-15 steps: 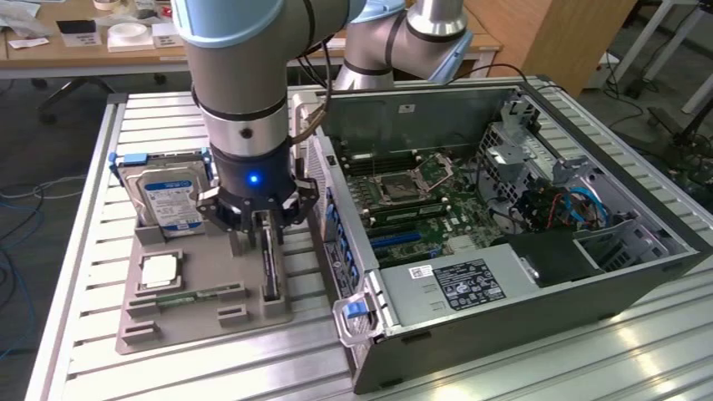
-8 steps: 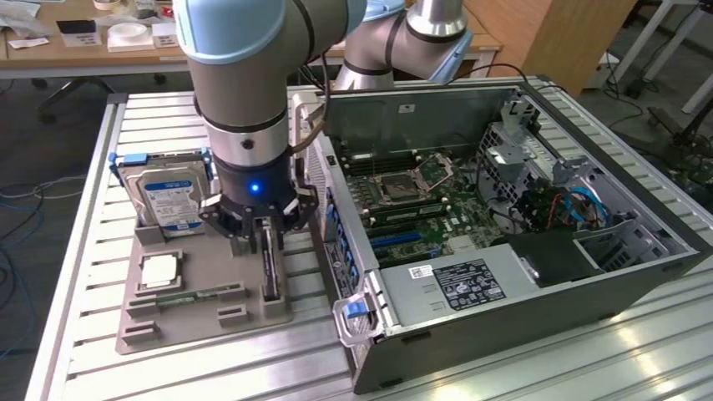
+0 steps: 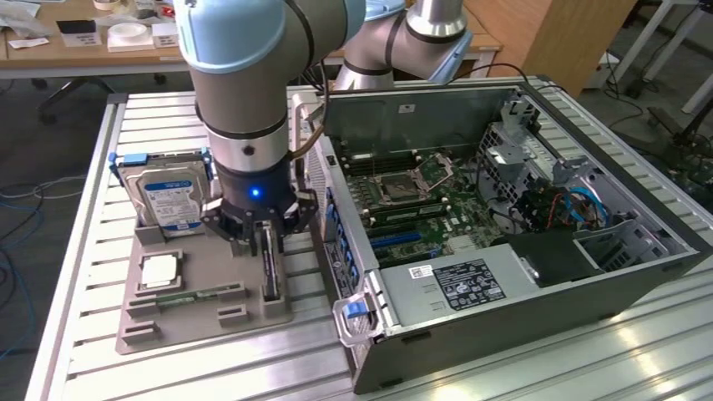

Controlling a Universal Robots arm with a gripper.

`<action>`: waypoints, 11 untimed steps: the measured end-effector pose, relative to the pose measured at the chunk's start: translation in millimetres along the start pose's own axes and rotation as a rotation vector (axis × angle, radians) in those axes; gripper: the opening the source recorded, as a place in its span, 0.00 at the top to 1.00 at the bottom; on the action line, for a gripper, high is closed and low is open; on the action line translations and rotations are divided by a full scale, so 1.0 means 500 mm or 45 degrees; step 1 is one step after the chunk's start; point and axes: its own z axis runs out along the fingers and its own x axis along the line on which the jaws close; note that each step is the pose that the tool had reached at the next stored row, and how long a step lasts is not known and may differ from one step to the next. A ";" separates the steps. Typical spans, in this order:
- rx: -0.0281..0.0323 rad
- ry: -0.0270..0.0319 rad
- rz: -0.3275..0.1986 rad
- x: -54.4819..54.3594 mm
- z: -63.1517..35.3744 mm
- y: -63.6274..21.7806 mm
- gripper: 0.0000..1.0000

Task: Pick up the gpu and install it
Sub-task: 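Pick up the gpu and move the gpu toward the slot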

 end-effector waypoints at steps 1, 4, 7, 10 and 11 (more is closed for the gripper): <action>0.0001 0.0001 0.000 0.000 0.002 0.001 0.58; 0.0001 0.0001 0.000 0.000 0.002 0.002 0.58; -0.0001 -0.0001 0.000 0.000 0.002 0.003 0.58; -0.0001 0.0000 0.000 0.000 0.002 0.005 0.58; -0.0001 0.0000 0.000 0.000 0.002 0.005 0.58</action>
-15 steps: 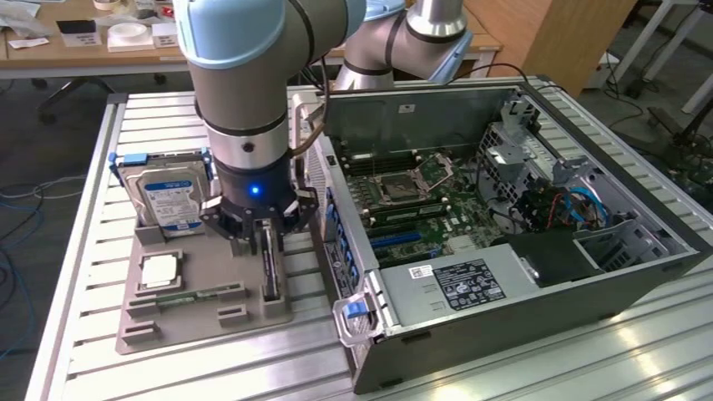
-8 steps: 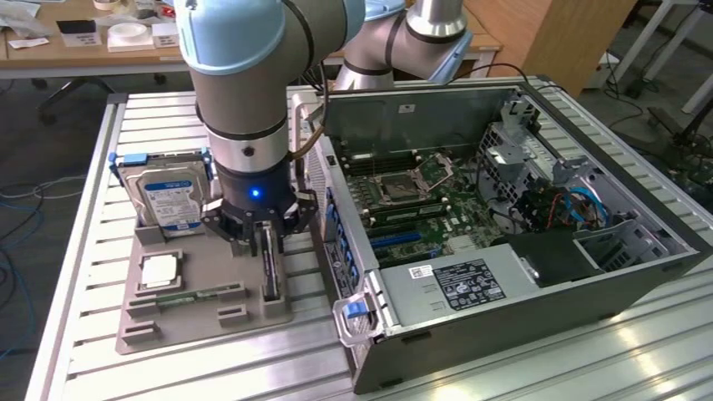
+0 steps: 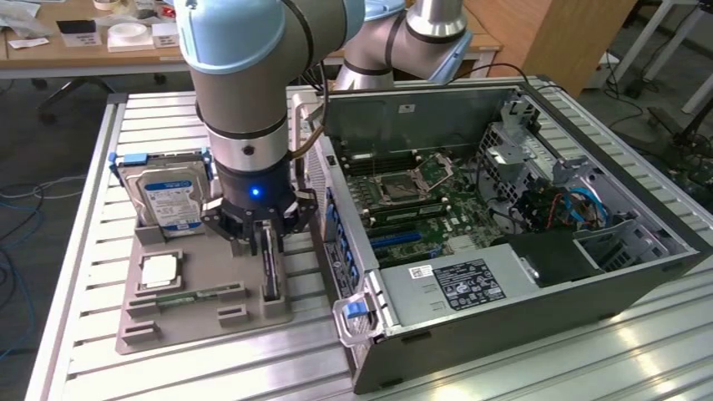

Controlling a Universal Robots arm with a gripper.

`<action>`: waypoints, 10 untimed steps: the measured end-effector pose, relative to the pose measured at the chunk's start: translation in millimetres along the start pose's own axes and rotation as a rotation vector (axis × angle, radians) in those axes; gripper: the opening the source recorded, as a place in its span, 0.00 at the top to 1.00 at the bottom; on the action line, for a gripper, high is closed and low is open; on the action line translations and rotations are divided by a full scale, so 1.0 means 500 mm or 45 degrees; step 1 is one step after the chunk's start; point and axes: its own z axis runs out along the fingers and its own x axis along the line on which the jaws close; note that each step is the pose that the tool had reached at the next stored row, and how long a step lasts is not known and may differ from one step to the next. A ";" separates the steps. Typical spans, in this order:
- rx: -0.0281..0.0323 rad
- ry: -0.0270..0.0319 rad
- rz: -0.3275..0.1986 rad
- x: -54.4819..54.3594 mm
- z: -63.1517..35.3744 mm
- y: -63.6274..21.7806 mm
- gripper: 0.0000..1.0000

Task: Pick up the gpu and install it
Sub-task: 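Pick up the gpu and move the gpu toward the slot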

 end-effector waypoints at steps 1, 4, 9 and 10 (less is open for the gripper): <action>0.0001 0.0001 0.000 0.000 0.000 0.000 0.58; 0.0001 0.0001 0.000 0.000 0.000 0.000 0.58; -0.0005 0.0002 0.000 0.000 0.001 0.001 0.58; -0.0006 0.0002 0.000 0.000 0.002 0.002 0.58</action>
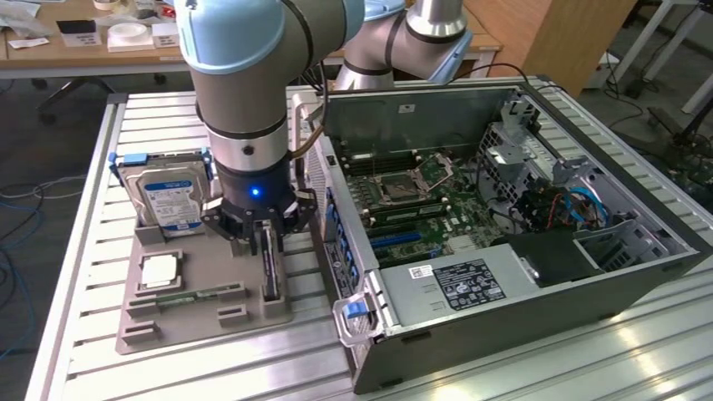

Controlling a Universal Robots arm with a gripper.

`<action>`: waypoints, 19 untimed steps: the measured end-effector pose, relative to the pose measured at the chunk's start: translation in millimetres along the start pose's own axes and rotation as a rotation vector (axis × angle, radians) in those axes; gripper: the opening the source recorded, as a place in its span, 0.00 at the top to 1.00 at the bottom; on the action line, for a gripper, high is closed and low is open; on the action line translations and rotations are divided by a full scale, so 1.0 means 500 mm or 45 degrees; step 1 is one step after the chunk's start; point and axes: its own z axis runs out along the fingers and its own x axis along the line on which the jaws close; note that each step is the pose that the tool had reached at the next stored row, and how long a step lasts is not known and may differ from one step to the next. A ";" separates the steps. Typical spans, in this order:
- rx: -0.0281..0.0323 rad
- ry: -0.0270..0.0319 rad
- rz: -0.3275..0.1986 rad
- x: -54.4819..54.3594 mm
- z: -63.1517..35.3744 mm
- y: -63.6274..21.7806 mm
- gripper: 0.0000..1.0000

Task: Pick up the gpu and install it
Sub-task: 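Pick up the gpu and move the gpu toward the slot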

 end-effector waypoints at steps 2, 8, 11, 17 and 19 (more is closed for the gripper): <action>-0.0001 -0.0001 0.000 0.000 0.002 0.002 0.58; 0.0000 0.0000 0.000 0.002 0.002 0.003 0.58; 0.0001 0.0000 0.000 0.003 0.003 0.004 0.58; 0.0002 0.0001 0.000 0.003 0.008 0.004 0.58; 0.0001 0.0001 0.000 0.003 0.008 0.004 0.58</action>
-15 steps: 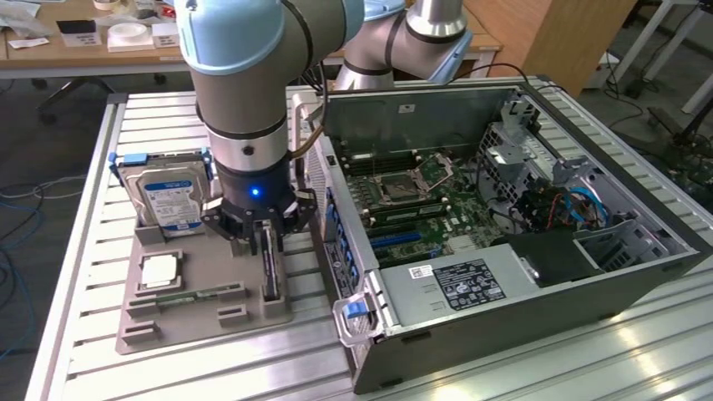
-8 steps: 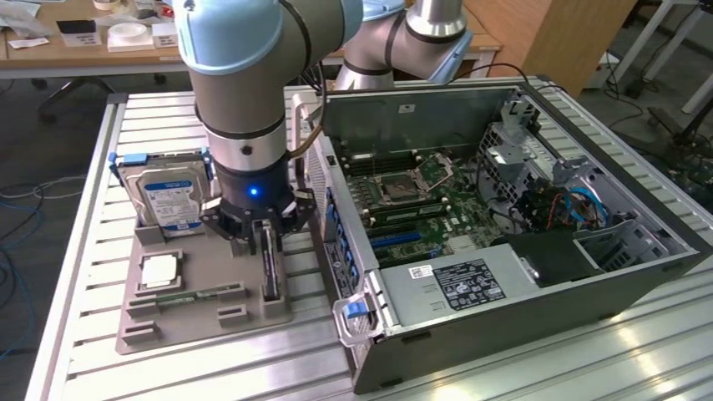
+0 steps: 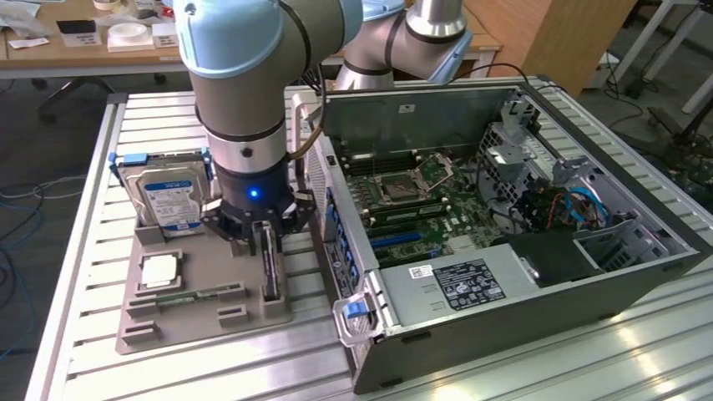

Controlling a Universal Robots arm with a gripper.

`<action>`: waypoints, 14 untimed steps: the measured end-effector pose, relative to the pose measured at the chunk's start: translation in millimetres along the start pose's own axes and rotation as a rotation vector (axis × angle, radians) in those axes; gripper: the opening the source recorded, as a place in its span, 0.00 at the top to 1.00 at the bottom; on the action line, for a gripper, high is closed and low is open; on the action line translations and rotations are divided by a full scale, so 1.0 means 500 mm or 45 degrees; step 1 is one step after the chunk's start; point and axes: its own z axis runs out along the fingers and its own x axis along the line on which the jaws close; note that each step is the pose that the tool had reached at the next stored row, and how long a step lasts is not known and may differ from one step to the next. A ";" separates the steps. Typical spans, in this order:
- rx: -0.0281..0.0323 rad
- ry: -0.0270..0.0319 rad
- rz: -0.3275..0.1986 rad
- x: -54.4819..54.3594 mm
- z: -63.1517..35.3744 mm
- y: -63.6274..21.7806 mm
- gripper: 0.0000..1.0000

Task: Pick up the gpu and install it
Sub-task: 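Pick up the gpu and move the gpu toward the slot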

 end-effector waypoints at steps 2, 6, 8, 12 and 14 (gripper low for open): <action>-0.0005 -0.0004 0.000 -0.002 0.001 0.000 0.58; -0.0002 -0.0002 0.000 -0.003 0.000 0.000 0.58; 0.0000 -0.0002 0.000 -0.003 0.000 0.001 0.58; -0.0001 -0.0002 0.000 -0.002 0.000 0.001 0.58; -0.0001 -0.0002 0.000 -0.002 0.000 0.001 0.58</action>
